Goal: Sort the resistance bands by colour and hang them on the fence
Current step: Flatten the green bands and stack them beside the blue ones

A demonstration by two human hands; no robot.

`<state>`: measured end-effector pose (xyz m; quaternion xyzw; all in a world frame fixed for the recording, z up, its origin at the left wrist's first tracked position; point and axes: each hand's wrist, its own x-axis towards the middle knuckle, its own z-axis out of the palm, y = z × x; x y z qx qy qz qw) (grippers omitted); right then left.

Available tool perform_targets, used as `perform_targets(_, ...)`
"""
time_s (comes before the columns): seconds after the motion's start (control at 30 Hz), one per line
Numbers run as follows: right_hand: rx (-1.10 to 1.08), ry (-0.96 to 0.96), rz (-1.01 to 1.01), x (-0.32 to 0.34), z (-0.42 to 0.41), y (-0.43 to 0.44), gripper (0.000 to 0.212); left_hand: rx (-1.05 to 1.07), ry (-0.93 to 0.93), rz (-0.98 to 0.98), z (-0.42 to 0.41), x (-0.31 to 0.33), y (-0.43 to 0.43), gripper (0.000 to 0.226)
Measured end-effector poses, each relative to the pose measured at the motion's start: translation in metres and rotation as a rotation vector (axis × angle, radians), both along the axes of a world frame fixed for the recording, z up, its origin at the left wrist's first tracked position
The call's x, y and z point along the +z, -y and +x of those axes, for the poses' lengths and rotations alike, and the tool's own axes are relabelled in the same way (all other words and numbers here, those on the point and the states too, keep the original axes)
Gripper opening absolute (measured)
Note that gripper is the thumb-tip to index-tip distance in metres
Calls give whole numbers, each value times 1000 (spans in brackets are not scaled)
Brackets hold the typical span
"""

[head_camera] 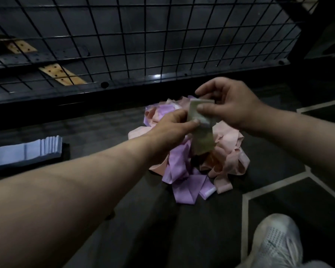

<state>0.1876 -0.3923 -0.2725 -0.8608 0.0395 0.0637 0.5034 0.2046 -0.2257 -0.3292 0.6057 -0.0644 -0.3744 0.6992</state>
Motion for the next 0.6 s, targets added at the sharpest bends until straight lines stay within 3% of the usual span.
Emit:
perform_targets(0.17,-416,-171,469,5,11,-2,25,40,-72,-60,10,-3,-4,28)
perform_targets(0.27,-381,-356,666,2,9,-3,27,102,-99,-116,15,0,-2,21)
perform_targets(0.37,-267,-491,667,-1,2,-9,34,118,-143,-170,16,5,-1,21)
perform_targets(0.47,-347,-422,696,0,8,-14,31,117,-195,-198,14,8,-1,21)
perform_targets(0.6,-401,-474,760,10,17,-20,45,-38,-165,-149,9,7,-5,37)
